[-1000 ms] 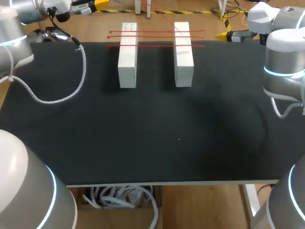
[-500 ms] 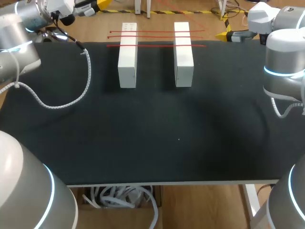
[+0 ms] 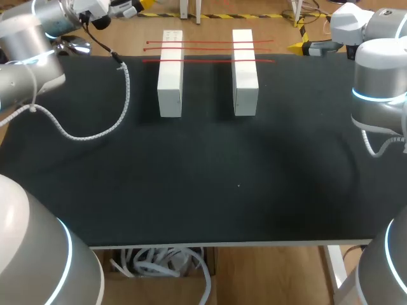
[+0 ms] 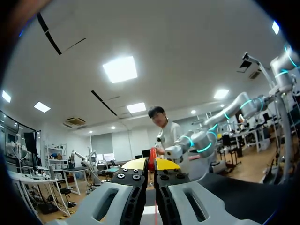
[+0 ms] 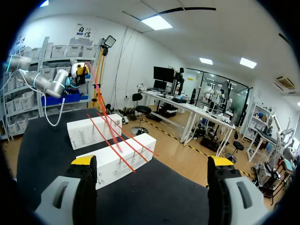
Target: Grab the tape and strap the tape.
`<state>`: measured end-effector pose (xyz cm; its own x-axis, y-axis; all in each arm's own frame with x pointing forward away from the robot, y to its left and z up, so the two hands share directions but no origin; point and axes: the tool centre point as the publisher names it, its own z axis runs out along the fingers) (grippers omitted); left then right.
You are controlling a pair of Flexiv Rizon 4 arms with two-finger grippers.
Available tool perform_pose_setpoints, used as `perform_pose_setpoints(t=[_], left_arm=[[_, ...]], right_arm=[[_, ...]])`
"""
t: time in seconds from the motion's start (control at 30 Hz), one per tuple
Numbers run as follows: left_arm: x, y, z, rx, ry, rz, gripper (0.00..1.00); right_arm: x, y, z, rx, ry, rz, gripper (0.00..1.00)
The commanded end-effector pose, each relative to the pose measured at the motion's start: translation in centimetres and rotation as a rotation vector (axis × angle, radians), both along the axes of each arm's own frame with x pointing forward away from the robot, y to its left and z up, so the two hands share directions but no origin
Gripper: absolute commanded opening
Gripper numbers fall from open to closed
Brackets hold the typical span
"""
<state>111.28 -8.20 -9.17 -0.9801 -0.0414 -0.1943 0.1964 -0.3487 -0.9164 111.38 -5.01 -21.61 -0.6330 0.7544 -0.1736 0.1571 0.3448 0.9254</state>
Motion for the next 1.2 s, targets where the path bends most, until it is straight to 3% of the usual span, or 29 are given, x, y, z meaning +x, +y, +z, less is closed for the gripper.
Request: perform_pose_setpoints(t=[0.03, 0.63, 1.2], left_arm=[[1.1, -0.7, -0.4, -0.005, -0.010, -0.032, 0.00], [0.3, -3.2, -0.9, -0.017, 0.029, 0.060, 0.00], [-0.9, -3.5, -1.3, 0.016, 0.030, 0.029, 0.00]], right_arm=[[0.0, 0.0, 0.0, 0.000, 0.000, 0.000, 1.00], [0.0, 0.0, 0.0, 0.000, 0.000, 0.000, 1.00], [0.0, 0.0, 0.0, 0.000, 0.000, 0.000, 1.00]])
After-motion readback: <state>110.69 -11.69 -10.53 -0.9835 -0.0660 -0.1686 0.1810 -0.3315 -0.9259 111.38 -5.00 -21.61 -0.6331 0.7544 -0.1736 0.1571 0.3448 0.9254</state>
